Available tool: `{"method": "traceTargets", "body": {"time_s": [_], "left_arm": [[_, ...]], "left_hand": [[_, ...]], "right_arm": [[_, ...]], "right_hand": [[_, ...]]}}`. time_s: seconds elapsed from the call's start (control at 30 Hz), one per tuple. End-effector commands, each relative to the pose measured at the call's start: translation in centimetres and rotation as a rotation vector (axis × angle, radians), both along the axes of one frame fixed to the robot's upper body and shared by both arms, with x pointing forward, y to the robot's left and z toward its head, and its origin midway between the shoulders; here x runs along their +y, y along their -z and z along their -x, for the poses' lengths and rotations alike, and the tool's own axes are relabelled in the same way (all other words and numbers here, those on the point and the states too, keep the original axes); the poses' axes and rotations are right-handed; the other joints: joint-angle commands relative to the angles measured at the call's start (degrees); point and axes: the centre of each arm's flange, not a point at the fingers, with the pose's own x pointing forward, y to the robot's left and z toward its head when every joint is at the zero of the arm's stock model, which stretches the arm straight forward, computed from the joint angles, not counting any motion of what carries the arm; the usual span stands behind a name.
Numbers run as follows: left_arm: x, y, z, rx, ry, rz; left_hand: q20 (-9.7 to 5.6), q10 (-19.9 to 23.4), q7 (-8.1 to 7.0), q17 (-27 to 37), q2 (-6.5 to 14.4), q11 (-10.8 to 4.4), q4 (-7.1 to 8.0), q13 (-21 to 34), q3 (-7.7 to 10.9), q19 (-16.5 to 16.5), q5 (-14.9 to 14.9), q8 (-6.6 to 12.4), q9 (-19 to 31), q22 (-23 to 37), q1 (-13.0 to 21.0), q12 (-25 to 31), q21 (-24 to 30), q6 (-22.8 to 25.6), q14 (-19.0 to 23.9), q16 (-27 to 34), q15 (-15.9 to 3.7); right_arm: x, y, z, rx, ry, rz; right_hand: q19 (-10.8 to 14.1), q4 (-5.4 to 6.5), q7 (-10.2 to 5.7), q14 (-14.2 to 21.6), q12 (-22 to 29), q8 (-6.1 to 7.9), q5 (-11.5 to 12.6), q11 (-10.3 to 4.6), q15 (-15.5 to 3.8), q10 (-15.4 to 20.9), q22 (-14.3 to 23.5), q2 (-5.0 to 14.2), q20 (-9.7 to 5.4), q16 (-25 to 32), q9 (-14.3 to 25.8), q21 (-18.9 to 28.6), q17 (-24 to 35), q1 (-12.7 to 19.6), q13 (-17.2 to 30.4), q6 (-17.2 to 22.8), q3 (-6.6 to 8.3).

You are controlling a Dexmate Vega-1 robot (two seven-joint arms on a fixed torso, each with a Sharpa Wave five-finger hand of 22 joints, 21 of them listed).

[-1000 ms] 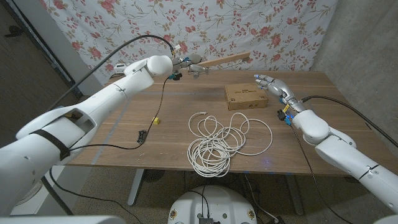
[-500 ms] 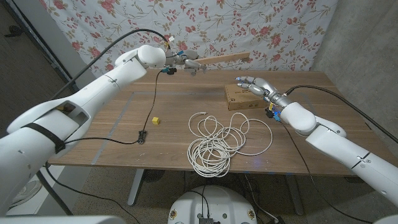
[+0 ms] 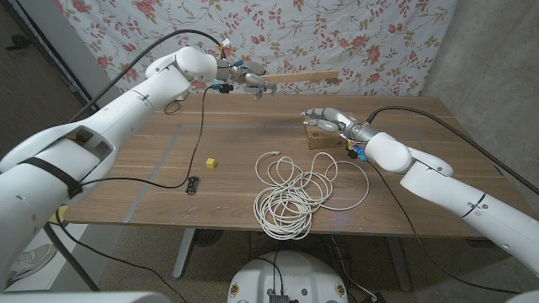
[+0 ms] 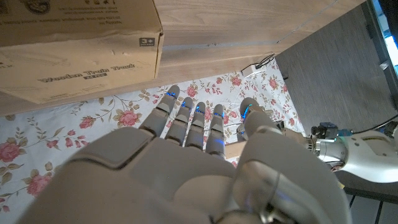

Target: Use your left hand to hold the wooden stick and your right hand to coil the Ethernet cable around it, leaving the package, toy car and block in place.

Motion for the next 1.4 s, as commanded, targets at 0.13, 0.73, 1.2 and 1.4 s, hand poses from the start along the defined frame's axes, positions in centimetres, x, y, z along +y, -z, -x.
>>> {"method": "traceTargets", "body": {"time_s": [0.13,0.73,1.2,1.4], "left_arm": [[0.0,-1.5,1.5,0.047,0.011,-0.11],[0.1,-1.0,2.7,0.082,0.006,-0.133],[-0.3,-0.7,2.8,0.095,0.023,-0.125],[-0.4,-0.6,2.8,0.101,0.028,-0.127]], "left_hand": [[0.19,-0.4,0.24,15.4,0.0,0.55,-0.25,0.2,-0.36,-0.8,0.6,-0.16,-0.6,-0.5,-0.4,0.3,0.6,1.3,-1.1,19.1,-1.74],[0.06,0.3,0.48,15.4,0.1,0.69,-0.46,0.2,-0.58,-0.7,0.9,-0.12,-1.0,-1.2,-0.2,0.5,1.7,1.3,-1.3,20.7,-1.83],[-0.02,0.2,0.44,15.4,0.4,0.38,-0.44,0.2,-0.67,-0.9,1.1,0.04,-0.9,-1.8,-0.1,0.5,2.3,1.0,-1.5,21.8,-1.97],[-0.01,0.3,0.54,15.4,0.5,0.56,-0.42,0.2,-0.72,-1.0,1.1,0.07,-0.9,-2.1,-0.1,0.5,2.5,0.9,-1.7,22.2,-1.96]], "right_arm": [[4.2,0.7,-0.2,0.003,-0.002,0.202],[8.1,2.3,-0.7,-0.019,-0.035,0.37],[10.0,3.2,-1.5,-0.091,-0.005,0.453],[10.6,3.6,-1.8,-0.112,0.012,0.473]], "right_hand": [[0.1,0.18,-0.4,-0.4,-0.2,-0.32,0.0,-0.46,-0.57,-0.6,0.1,-0.25,0.32,-0.5,0.3,-0.2,0.1,1.1,0.3,-0.4,0.51],[0.4,0.14,-0.61,-1.4,-0.5,-0.43,0.0,-0.93,-1.49,-1.5,0.0,-0.37,-0.07,-0.8,0.4,-0.2,0.2,3.1,0.3,-0.9,0.81],[1.4,0.31,-1.41,-0.9,-0.2,-0.14,0.2,-2.09,-2.86,-1.2,0.0,0.63,-1.17,-0.6,0.4,0.0,0.3,5.9,0.4,-0.4,1.59],[2.1,0.19,-1.82,-0.6,-0.1,0.06,0.3,-2.64,-3.42,-1.0,0.0,1.13,-1.73,-0.4,0.5,0.2,0.3,7.6,0.4,0.0,2.09]]}}
